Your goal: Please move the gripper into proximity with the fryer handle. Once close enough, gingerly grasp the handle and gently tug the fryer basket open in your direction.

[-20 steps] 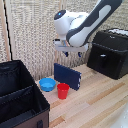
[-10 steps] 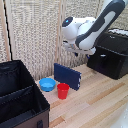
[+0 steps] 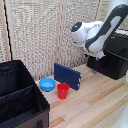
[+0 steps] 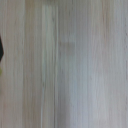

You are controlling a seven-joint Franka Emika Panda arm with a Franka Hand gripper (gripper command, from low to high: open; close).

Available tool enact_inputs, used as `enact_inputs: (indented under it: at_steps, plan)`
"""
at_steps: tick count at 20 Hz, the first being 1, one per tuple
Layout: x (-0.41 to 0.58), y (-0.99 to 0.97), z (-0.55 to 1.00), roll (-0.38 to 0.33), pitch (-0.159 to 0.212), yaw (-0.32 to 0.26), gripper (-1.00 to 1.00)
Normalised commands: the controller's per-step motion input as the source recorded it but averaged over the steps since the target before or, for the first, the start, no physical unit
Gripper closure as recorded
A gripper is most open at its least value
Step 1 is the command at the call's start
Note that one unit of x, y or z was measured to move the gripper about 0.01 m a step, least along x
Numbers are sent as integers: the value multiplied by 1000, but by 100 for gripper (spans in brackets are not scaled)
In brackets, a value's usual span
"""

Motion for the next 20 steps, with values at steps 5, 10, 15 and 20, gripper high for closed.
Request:
enact_inputs:
  at_steps: [5, 10, 15, 20]
  plan:
    - [-6, -649, -223, -33, -129, 6, -100]
    - [37, -547, -171, 0, -81, 76, -100]
    - [-9, -530, -230, 0, 24, 69, -100]
    - [8, -514, -162, 0, 45, 93, -100]
